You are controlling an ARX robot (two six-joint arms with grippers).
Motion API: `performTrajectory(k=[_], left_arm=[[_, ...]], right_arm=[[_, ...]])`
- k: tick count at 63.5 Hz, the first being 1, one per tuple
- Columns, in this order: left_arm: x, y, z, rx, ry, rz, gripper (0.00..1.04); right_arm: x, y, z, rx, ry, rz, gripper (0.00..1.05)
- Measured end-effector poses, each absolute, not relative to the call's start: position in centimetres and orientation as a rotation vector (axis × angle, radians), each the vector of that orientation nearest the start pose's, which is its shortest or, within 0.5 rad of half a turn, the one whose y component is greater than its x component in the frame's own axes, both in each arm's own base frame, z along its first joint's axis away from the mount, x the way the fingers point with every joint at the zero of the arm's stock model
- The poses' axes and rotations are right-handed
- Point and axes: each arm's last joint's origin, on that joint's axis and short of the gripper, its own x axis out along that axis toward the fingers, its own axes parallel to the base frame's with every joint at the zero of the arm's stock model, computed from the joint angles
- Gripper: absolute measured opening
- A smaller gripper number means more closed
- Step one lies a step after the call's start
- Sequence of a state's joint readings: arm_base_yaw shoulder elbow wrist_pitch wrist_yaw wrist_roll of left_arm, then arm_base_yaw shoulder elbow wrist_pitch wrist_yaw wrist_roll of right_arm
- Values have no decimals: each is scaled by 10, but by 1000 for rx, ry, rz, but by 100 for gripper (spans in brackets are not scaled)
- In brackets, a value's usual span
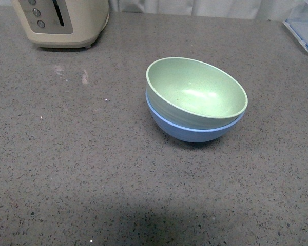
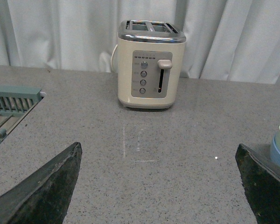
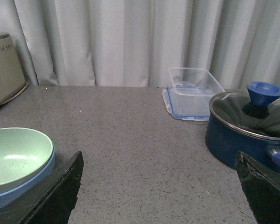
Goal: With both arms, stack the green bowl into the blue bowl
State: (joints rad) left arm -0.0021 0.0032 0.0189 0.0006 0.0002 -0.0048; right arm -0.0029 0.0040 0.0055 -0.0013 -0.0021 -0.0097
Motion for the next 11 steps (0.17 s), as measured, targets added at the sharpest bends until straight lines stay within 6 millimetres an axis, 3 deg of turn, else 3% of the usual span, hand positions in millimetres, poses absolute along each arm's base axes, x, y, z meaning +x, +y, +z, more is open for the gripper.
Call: performTrajectory(k=[11], left_arm=[[97,0,170,-5,-16,-2,98]], right_arm=[[98,0,165,-10,0,-1,95]])
